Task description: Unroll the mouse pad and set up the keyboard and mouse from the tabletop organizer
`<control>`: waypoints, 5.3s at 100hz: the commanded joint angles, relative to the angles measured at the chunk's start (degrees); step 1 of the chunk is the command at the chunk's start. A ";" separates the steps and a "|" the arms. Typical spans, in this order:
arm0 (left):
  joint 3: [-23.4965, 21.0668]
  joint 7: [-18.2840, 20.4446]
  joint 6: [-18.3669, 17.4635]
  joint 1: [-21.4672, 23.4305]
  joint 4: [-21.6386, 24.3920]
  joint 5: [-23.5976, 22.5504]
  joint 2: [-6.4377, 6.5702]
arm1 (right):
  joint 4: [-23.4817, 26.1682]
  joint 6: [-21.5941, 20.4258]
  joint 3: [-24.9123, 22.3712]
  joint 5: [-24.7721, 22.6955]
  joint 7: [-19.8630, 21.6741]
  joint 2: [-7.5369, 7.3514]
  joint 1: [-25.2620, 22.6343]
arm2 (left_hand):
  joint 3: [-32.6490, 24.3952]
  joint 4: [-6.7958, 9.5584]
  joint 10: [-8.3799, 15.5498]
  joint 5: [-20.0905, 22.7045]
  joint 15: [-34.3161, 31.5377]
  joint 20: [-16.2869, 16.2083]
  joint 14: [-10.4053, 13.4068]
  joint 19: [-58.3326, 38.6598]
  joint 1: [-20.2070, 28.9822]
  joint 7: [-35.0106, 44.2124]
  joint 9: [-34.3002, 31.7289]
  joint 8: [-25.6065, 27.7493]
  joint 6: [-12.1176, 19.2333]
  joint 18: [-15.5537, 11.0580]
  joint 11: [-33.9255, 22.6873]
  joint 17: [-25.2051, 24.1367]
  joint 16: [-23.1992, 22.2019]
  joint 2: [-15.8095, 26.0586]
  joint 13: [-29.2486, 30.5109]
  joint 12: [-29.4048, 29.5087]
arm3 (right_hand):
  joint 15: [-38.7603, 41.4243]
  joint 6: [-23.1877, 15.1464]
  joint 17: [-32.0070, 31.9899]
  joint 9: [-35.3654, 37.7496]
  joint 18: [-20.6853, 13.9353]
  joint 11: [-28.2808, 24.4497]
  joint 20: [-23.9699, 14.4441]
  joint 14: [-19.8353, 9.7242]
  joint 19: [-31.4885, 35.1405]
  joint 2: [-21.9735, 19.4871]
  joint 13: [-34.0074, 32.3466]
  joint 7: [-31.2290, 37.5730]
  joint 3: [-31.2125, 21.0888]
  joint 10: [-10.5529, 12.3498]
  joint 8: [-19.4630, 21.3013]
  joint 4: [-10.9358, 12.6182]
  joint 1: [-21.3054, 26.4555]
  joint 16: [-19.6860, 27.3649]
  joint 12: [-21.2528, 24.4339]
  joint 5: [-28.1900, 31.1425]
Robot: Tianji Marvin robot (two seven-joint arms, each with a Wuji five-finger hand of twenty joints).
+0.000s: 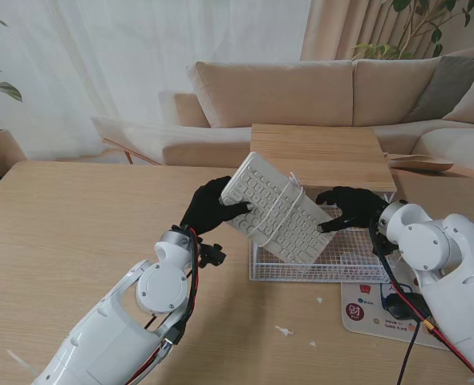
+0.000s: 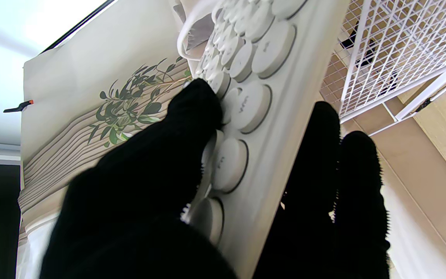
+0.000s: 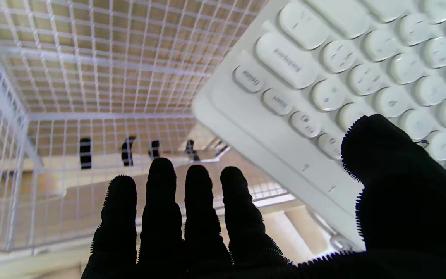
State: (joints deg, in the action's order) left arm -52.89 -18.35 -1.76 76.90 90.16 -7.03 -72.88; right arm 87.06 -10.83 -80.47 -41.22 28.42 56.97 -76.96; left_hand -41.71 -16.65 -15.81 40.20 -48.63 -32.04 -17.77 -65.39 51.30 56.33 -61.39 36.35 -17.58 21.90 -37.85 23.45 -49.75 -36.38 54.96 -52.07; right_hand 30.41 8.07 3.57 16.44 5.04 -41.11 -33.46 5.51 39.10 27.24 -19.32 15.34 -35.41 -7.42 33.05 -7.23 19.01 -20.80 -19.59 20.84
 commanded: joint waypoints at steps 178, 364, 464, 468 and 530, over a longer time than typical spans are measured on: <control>-1.31 -3.12 2.05 -0.14 1.55 -1.31 -0.89 | 9.42 1.79 -0.92 10.13 -0.75 1.23 0.63 | -0.97 5.31 2.58 0.24 2.86 -1.14 0.08 2.37 7.63 2.44 2.14 -7.13 8.91 2.63 3.92 -14.14 3.01 8.75 -5.89 4.41 | 26.50 -5.49 8.58 39.17 5.56 -17.30 -0.54 4.97 13.25 12.90 -27.05 39.99 -22.38 -5.63 4.26 -5.30 28.15 -13.54 -25.24 25.42; -21.55 -3.36 0.52 14.21 8.10 -7.72 2.43 | 0.03 -0.65 26.72 21.14 -5.44 5.02 26.42 | -0.10 6.52 1.33 3.60 1.09 -0.22 -2.00 5.00 6.96 -0.72 1.59 -12.62 7.78 3.67 4.28 -19.98 2.83 7.90 -11.57 4.51 | 26.12 -7.54 8.27 39.01 4.51 -16.82 2.91 4.10 15.33 12.28 -26.77 39.56 -22.20 -4.62 4.78 -5.42 27.64 -14.16 -25.70 25.43; -27.66 -4.55 1.37 20.38 5.29 -4.09 1.92 | -10.98 1.50 42.12 26.05 -9.52 9.22 33.24 | -0.25 6.64 -0.14 3.90 0.44 -0.40 -3.26 4.78 7.91 -0.99 1.07 -11.58 6.06 3.68 3.64 -20.41 2.52 7.73 -11.16 4.11 | 26.22 -7.68 6.92 38.51 4.22 -16.94 3.95 3.84 14.52 11.30 -26.49 39.40 -21.16 -4.37 5.12 -5.39 27.67 -14.20 -25.99 24.89; -27.71 -4.63 1.61 20.54 5.13 -3.88 1.87 | -11.45 1.77 42.59 26.16 -9.67 9.39 33.28 | -0.32 6.64 -0.27 3.97 0.42 -0.44 -3.43 4.72 7.93 -1.00 1.04 -11.54 5.87 3.71 3.57 -20.39 2.50 7.70 -11.15 4.06 | 26.28 -7.58 6.86 38.51 4.27 -16.98 3.96 3.93 14.51 11.19 -26.57 39.41 -21.15 -4.35 5.14 -5.36 27.68 -14.21 -26.01 24.86; -27.95 -5.49 5.81 21.88 1.30 -3.13 1.39 | -20.57 2.87 51.94 24.17 -9.22 11.35 37.47 | -0.85 6.59 -1.18 4.26 -0.10 -1.30 -4.38 4.16 8.22 -1.42 1.01 -11.28 4.90 3.88 3.19 -20.95 2.07 7.45 -11.26 3.89 | 24.73 -10.08 5.63 36.03 3.81 -17.03 4.44 1.44 13.85 7.91 -24.71 38.87 -17.49 -1.08 6.11 -4.77 26.48 -13.40 -25.55 22.30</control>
State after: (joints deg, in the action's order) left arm -80.60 -24.13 3.22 98.79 92.53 -10.51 -71.30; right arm 67.40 -8.18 -28.74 -16.73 17.98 67.91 -39.90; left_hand -33.49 -16.76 -15.36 41.08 -45.72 -32.18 -21.10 -60.36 51.27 53.28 -56.64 24.51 -13.55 24.84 -28.40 3.36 -46.51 -36.40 43.19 -45.24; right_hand 55.34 7.03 10.54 51.48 9.97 -55.29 -29.87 9.74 52.37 39.07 -45.10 48.90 -48.41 -10.47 35.74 -14.43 43.16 -34.51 -44.55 40.95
